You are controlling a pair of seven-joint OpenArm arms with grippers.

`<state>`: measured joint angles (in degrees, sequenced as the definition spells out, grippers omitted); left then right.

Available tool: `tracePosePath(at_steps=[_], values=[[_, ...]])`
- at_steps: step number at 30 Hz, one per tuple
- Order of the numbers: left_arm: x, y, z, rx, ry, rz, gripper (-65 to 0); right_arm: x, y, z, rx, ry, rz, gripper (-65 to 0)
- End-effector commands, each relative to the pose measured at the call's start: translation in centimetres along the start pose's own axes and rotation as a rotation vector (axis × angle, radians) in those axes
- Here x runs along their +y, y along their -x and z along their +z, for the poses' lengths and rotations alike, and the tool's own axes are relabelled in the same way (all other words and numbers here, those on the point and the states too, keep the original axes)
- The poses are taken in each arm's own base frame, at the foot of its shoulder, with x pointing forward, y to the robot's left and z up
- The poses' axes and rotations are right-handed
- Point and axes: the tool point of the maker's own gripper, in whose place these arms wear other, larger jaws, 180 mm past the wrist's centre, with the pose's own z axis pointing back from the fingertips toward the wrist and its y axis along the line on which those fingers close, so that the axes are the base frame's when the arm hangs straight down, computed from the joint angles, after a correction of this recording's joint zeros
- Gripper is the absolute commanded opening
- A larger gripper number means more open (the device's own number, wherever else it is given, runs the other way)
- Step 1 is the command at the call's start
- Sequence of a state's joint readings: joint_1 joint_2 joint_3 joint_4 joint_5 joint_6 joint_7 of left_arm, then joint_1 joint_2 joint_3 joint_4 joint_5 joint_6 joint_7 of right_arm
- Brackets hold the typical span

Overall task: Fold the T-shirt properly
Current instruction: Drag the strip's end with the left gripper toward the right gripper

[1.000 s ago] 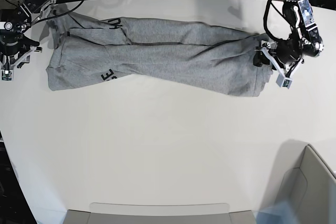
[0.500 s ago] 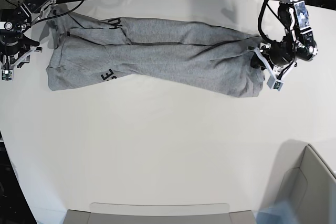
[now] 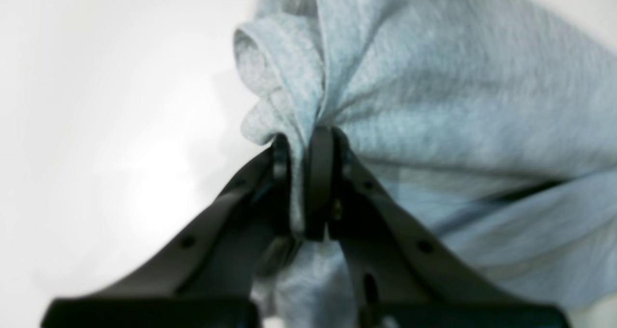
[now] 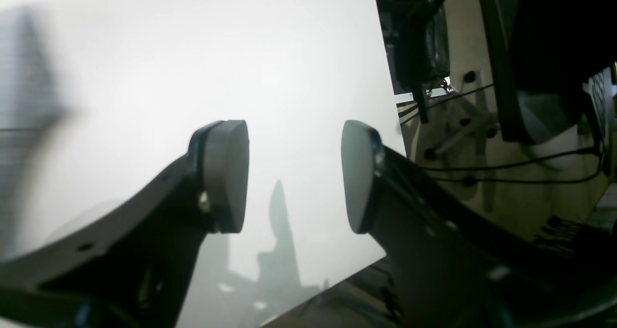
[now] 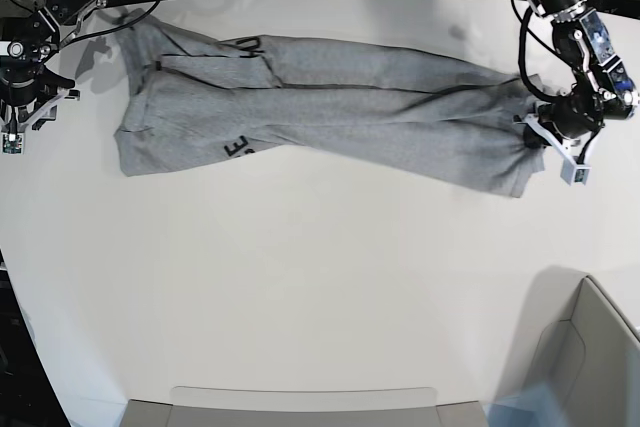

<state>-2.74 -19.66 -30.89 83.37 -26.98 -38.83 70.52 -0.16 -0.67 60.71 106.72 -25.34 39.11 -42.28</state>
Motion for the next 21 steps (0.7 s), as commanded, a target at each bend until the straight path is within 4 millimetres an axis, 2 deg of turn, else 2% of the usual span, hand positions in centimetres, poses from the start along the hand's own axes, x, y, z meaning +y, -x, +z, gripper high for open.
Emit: tracePosePath(at_steps=[1,6,9,14,17,21], values=[[0.7,-2.1,1.0,-0.067,-0.013,-0.004,-65.0,-0.6,-1.3,0.3,-0.044,0.007,0.009,-34.2],[1.5,-3.0,2.7,-0.075,-0.054,-0.043,-65.0,-0.6,-1.3,0.3,-0.044,0.007,0.009,-34.2],[0.9,-4.9,5.1,-0.119,-0.104,-0.119,-65.0,-0.6,-1.3,0.3,-0.044,0.007,0.009,-34.2],[-3.0,-5.2,6.9,-0.153,-0.105,-0.188,-65.0,-0.4,-1.4,0.2,-0.046,0.004,0.012,-34.2],[-6.1,-5.5,6.8,-0.182,-0.060,-0.220,-65.0,0.2,-1.2,0.2,-0.044,-0.008,0.004,-34.2],[-9.7,-4.1,6.1,-0.166,0.010,-0.231,-65.0,0.4,-1.2,0.2,-0.044,-0.013,0.002,-34.2]])
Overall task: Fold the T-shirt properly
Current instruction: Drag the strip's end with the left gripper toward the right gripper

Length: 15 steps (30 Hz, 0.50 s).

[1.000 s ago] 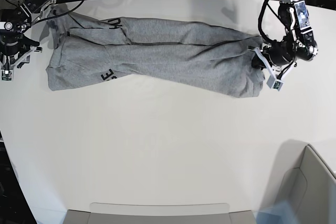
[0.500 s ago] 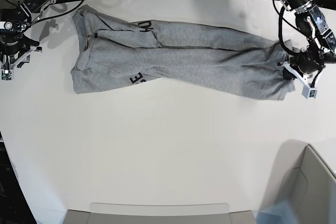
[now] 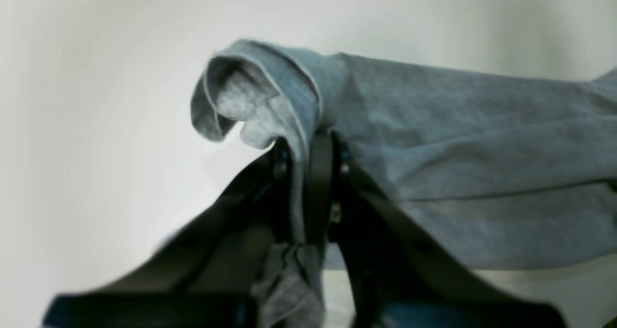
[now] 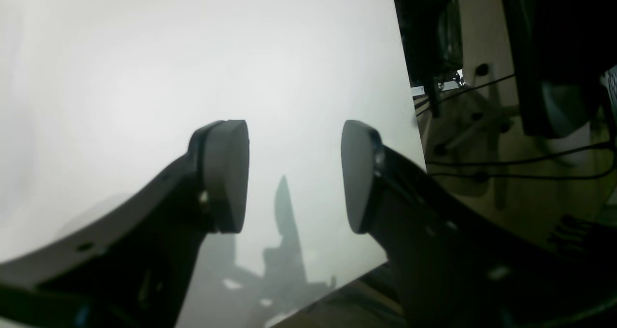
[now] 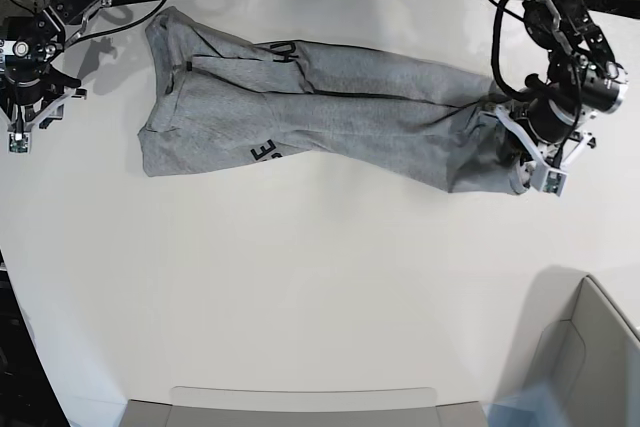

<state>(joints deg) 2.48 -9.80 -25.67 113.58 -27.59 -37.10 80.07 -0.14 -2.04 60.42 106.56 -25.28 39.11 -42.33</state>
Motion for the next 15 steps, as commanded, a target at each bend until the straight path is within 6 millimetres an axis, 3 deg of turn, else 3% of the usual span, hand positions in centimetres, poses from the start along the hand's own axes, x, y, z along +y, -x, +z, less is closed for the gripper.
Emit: tracePosePath(at_steps=[1,8,15], values=[[-1.1,-0.9,0.2,-0.027,0.016,0.004,-65.0,-0.7,-1.4,0.3,-0.048,0.011,0.015,-34.2],[-9.7,-1.3,-1.8,-0.002,0.205,0.123,-65.0,-0.7,-1.4,0.3,-0.048,0.011,0.015,-34.2],[-15.1,-1.7,-2.4,0.039,0.312,0.183,-65.0,-0.7,-1.4,0.3,-0.047,0.012,0.014,-34.2]])
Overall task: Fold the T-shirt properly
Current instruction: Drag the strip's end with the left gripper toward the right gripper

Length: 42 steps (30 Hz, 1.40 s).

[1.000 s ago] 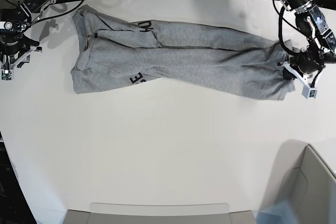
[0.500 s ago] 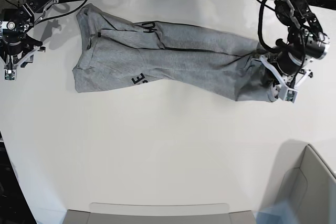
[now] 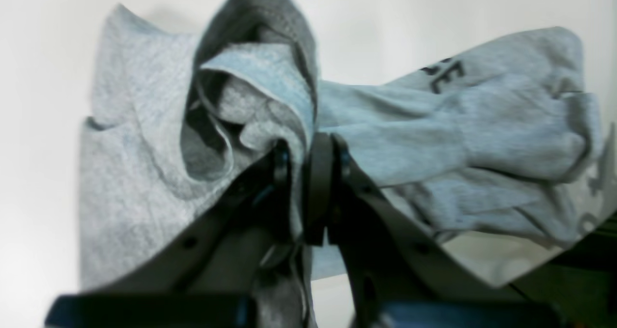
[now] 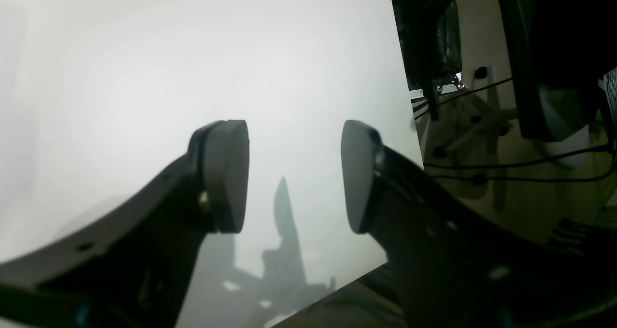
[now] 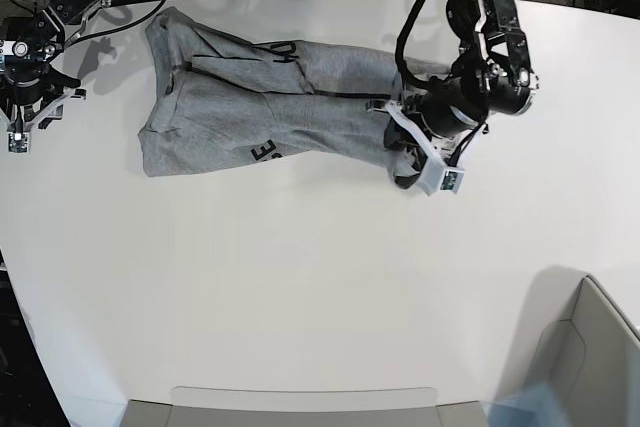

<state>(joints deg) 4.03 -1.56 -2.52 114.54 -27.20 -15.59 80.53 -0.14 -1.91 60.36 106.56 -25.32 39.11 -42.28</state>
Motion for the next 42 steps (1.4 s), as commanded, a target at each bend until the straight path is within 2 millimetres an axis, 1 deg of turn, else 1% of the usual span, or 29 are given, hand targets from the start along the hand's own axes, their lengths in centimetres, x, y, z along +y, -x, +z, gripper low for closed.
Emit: tracePosePath(at_steps=[1,3,5,9,12,14,15,19,24,25,29,30,31,34,37,39,42], values=[[-1.1,-0.8,0.1,-0.027,0.029,-0.010,-65.0,-0.7,-1.3,0.3,-0.045,0.011,0.011,-34.2],[-2.2,-0.5,-0.3,-0.010,0.049,-0.007,-65.0,-0.7,-1.3,0.3,-0.045,0.012,0.009,-34.2],[-3.0,0.5,-0.7,0.021,0.064,0.012,-65.0,-0.7,-1.3,0.3,-0.045,0.012,0.009,-34.2],[-4.0,1.3,-1.4,0.057,0.087,0.023,-65.0,-0.7,-1.3,0.3,-0.047,0.010,0.011,-34.2],[-4.7,1.1,-1.6,0.033,0.103,0.009,-65.0,-0.6,-1.4,0.3,-0.048,0.009,0.012,-34.2],[-4.8,0.5,-1.7,-0.003,0.103,0.010,-65.0,-0.6,-1.4,0.3,-0.048,0.009,0.012,-34.2],[-4.7,0.5,-1.8,-0.004,0.102,0.014,-65.0,-0.6,-1.4,0.3,-0.048,0.009,0.012,-34.2],[-4.7,1.3,-2.7,0.026,0.111,0.025,-65.0,-0.6,-1.4,0.3,-0.047,0.008,0.011,-34.2],[-6.6,2.3,-3.2,0.071,0.153,-0.022,-65.0,-0.5,-1.3,0.3,-0.046,0.006,0.011,-34.2],[-7.0,2.5,-3.3,0.078,0.161,-0.029,-62.1,-0.5,-1.3,0.3,-0.046,0.006,0.011,-34.2],[-8.7,2.8,-3.2,0.083,0.199,-0.064,-41.3,-0.5,-1.3,0.3,-0.046,0.006,0.011,-34.2],[-9.1,2.7,-3.1,0.076,0.207,-0.073,-38.2,-0.5,-1.3,0.3,-0.046,0.006,0.011,-34.2],[-9.3,2.5,-3.1,0.070,0.210,-0.077,-37.0,-0.5,-1.3,0.2,-0.044,0.004,0.010,-34.2],[-9.9,1.6,-3.1,0.034,0.222,-0.067,-39.9,-0.1,-0.7,-0.3,-0.028,-0.012,0.004,-34.2],[-8.8,0.7,-2.9,-0.005,0.200,-0.038,-42.9,0.0,-0.6,-0.4,-0.024,-0.015,0.002,-34.2],[-8.1,0.0,-2.3,-0.034,0.183,-0.027,-44.8,0.1,-0.7,-0.2,-0.024,-0.015,0.003,-34.2],[-7.1,-1.0,-1.3,-0.079,0.157,-0.011,-48.8,0.9,-1.4,0.3,-0.048,-0.021,-0.014,-34.2]])
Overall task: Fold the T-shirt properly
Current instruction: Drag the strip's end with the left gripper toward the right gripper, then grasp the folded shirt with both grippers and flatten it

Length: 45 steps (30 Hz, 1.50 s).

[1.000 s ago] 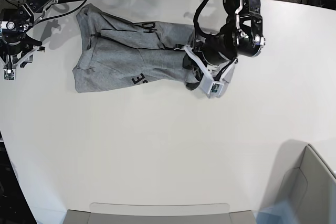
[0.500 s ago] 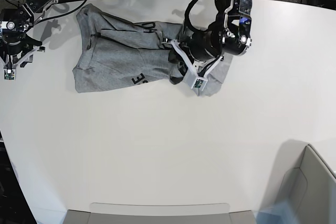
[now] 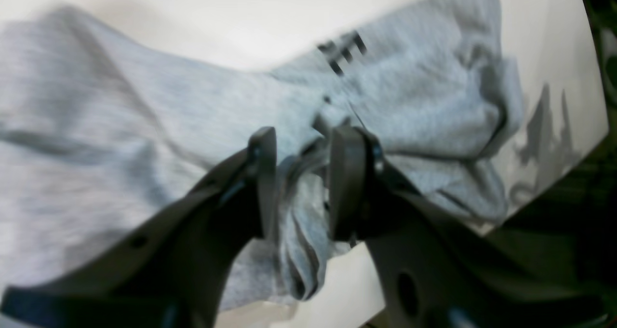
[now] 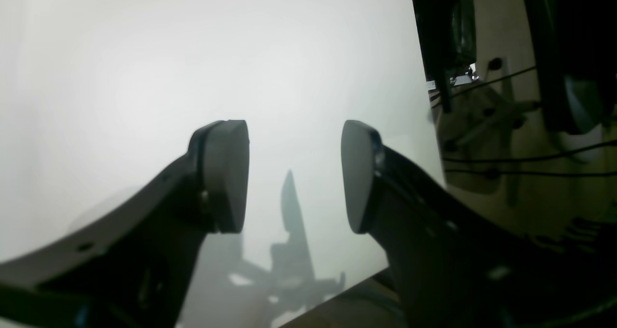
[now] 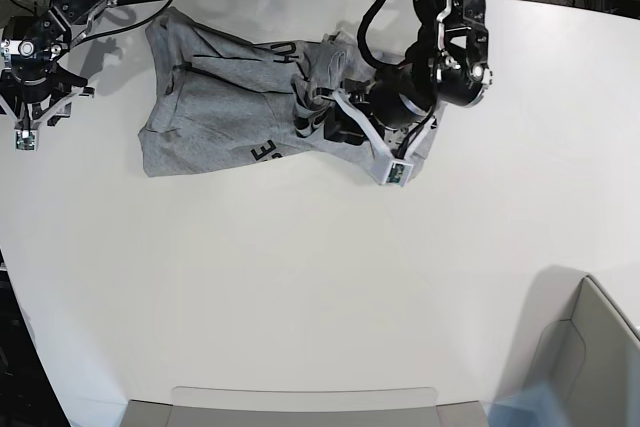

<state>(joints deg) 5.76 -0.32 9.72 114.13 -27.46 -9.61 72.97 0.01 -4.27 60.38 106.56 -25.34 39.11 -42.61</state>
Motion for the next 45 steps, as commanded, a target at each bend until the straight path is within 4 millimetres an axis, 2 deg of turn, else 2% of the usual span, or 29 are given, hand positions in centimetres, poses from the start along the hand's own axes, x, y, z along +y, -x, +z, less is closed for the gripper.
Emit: tracePosePath(at_steps=[1,5,9,16,19,20,26,31,35,38,41,43,45], values=[[0.0,-0.9,0.5,-0.036,0.005,0.005,-50.6,-0.1,-2.5,0.7,-0.080,0.006,0.013,-34.2],[1.7,0.0,0.5,-0.016,-0.034,0.042,-55.9,2.3,-4.7,1.9,-0.140,-0.026,0.018,-34.2],[2.1,1.5,-0.4,0.037,-0.035,0.065,-57.2,3.1,-5.8,2.3,-0.169,-0.040,0.025,-34.2],[3.1,3.8,-2.1,0.118,-0.041,0.110,-57.2,3.2,-5.7,2.4,-0.166,-0.040,0.027,-34.2],[3.1,4.0,-2.5,0.128,-0.036,0.122,-57.2,3.1,-5.6,2.3,-0.165,-0.040,0.025,-34.2],[3.1,3.5,-2.7,0.122,-0.032,0.118,-57.2,3.1,-5.6,2.3,-0.163,-0.040,0.025,-34.2],[-0.8,1.3,-5.9,0.128,0.058,-0.014,-57.2,3.5,-3.8,2.1,-0.058,-0.061,0.016,-34.2],[-2.7,-0.4,-8.1,0.085,0.097,-0.037,-57.2,3.6,-2.9,2.1,-0.006,-0.066,0.015,-34.2],[-3.2,-1.0,-8.1,0.063,0.110,-0.032,-57.2,3.8,-3.1,2.1,-0.010,-0.071,0.019,-34.2],[-4.0,-2.5,-7.0,0.009,0.123,-0.054,-57.2,5.8,-4.8,2.1,-0.049,-0.117,0.067,-34.2],[-4.7,-3.8,-5.3,-0.051,0.131,-0.084,-57.2,7.9,-4.9,2.3,0.024,-0.168,0.123,-34.2],[-4.8,-3.0,-4.7,-0.049,0.130,-0.081,-57.2,9.1,-4.7,2.7,0.100,-0.204,0.161,-34.2],[-3.2,-2.2,-4.0,-0.032,0.095,-0.062,-57.2,10.4,-4.8,3.3,0.161,-0.242,0.209,-34.2]])
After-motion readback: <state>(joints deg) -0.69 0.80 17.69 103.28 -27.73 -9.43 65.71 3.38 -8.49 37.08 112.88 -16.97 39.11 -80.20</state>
